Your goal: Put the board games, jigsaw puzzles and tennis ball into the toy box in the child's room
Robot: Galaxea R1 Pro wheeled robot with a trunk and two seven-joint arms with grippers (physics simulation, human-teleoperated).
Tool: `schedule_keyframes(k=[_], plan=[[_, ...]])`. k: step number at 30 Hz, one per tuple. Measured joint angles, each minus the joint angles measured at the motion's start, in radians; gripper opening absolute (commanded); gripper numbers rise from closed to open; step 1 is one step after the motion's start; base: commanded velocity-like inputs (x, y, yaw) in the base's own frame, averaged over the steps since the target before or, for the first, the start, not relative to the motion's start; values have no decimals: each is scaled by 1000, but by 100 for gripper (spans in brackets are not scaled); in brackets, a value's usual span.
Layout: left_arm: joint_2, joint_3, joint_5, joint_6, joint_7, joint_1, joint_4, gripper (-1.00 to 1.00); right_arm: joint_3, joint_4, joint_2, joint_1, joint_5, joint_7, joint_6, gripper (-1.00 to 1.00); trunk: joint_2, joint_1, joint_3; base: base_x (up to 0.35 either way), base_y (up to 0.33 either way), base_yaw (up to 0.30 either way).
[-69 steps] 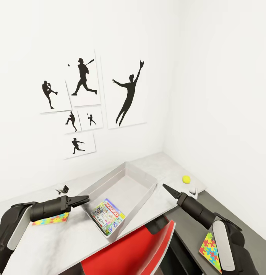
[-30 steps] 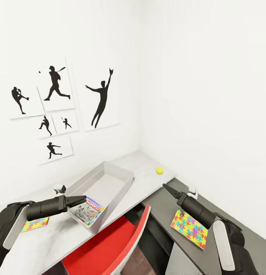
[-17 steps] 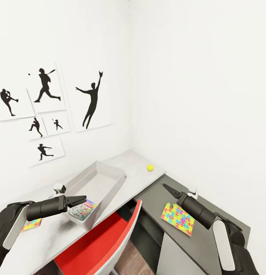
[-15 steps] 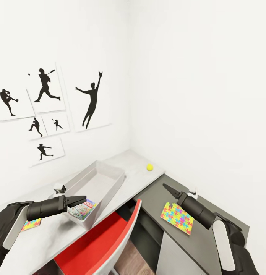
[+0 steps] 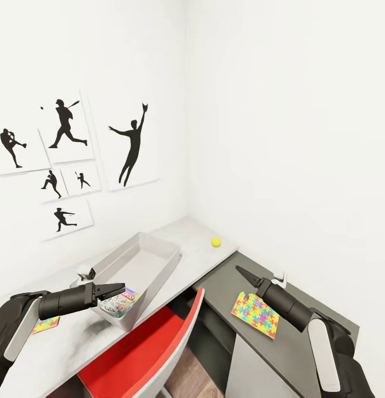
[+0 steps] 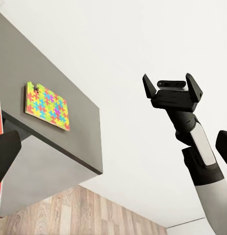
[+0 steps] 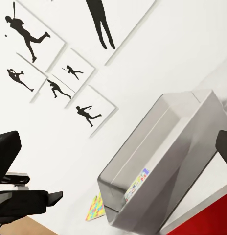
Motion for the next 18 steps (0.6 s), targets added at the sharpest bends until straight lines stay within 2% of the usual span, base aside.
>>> schedule_keyframes(k=[8,12,18], plan=[[0,0,0,0,0,0,0,100,0,0,0,0,0,0,0,100,0,0,0,0,0,-15],[0,0,0,0,0,0,0,100,0,0,0,0,0,0,0,100,0,0,3,-27,0,-144],[0,-1,-1,0,0,0,0,100,-1,1,0,0,0,6,0,100,0,1,8,-219,0,-205]])
